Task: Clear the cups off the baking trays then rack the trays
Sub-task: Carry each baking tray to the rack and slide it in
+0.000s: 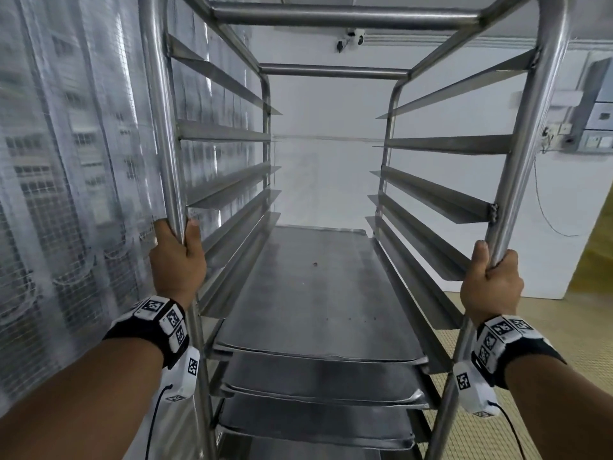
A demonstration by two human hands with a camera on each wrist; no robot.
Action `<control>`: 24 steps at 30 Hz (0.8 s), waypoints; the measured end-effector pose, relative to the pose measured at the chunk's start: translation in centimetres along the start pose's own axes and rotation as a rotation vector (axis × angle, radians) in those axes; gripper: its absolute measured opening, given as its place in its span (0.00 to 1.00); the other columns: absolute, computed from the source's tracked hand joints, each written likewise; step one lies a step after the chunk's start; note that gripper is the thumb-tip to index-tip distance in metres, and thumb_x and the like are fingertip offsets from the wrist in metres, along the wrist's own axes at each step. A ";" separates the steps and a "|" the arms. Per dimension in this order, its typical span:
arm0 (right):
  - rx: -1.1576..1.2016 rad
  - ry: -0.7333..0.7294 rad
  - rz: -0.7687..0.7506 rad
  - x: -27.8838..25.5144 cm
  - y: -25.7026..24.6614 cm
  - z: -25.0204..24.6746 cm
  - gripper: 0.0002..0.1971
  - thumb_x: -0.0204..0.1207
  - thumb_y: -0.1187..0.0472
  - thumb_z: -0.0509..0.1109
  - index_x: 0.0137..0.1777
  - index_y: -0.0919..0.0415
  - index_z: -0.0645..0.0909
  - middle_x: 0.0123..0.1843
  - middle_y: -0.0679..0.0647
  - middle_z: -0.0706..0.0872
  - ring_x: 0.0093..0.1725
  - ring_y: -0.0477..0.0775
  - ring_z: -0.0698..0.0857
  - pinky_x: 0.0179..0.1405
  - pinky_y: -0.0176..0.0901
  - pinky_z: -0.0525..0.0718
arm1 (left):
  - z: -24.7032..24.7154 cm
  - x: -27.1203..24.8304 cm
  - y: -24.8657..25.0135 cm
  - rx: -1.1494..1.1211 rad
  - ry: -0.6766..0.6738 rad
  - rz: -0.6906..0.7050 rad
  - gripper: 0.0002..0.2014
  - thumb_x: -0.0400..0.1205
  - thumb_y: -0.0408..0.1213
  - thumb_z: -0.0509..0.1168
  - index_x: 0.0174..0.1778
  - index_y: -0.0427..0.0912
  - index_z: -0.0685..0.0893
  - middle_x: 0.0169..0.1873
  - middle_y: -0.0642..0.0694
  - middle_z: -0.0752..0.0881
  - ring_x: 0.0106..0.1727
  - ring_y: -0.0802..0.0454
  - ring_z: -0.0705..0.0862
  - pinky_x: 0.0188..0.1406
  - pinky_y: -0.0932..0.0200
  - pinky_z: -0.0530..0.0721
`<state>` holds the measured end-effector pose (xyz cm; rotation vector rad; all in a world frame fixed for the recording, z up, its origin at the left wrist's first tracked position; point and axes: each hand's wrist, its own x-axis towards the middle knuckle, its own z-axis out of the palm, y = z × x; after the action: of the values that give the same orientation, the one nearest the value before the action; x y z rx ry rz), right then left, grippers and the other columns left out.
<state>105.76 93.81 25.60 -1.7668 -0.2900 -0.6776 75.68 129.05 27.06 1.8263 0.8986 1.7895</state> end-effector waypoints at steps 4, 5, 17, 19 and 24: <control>0.017 0.027 0.002 1.1 0.4 2.7 0.26 0.85 0.36 0.56 0.50 0.64 0.68 0.31 0.61 0.76 0.34 0.69 0.80 0.36 0.59 0.81 | 2.2 1.1 -0.9 -0.001 0.001 -0.001 0.26 0.89 0.56 0.57 0.63 0.32 0.73 0.39 0.43 0.82 0.36 0.44 0.78 0.35 0.51 0.74; 0.019 0.029 0.005 1.4 0.4 3.5 0.26 0.85 0.36 0.56 0.50 0.64 0.68 0.31 0.60 0.77 0.34 0.69 0.81 0.36 0.59 0.82 | 2.7 1.5 -1.2 -0.006 -0.002 -0.002 0.26 0.89 0.56 0.57 0.64 0.32 0.73 0.39 0.43 0.82 0.36 0.45 0.78 0.36 0.50 0.74; -0.003 0.036 -0.013 3.8 0.1 13.3 0.25 0.87 0.39 0.57 0.50 0.64 0.67 0.30 0.61 0.76 0.32 0.67 0.80 0.34 0.54 0.78 | 9.8 8.8 -7.4 -0.025 -0.026 0.000 0.24 0.89 0.54 0.57 0.59 0.32 0.72 0.34 0.41 0.80 0.32 0.42 0.77 0.33 0.51 0.72; -0.008 0.038 -0.015 4.3 0.0 14.9 0.24 0.87 0.39 0.57 0.49 0.64 0.67 0.30 0.60 0.76 0.32 0.66 0.79 0.34 0.53 0.77 | 10.9 9.8 -8.4 -0.029 -0.032 0.006 0.24 0.89 0.55 0.57 0.59 0.32 0.72 0.34 0.41 0.81 0.32 0.43 0.77 0.33 0.51 0.72; -0.007 0.031 -0.003 5.3 0.0 18.9 0.24 0.87 0.40 0.57 0.50 0.65 0.67 0.30 0.59 0.76 0.31 0.65 0.79 0.33 0.51 0.75 | 13.3 12.2 -10.9 -0.032 -0.032 -0.004 0.24 0.89 0.56 0.57 0.59 0.34 0.72 0.36 0.41 0.81 0.35 0.40 0.79 0.35 0.50 0.73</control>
<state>115.57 110.78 25.49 -1.7614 -0.2700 -0.7081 86.70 147.04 27.08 1.8267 0.8566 1.7575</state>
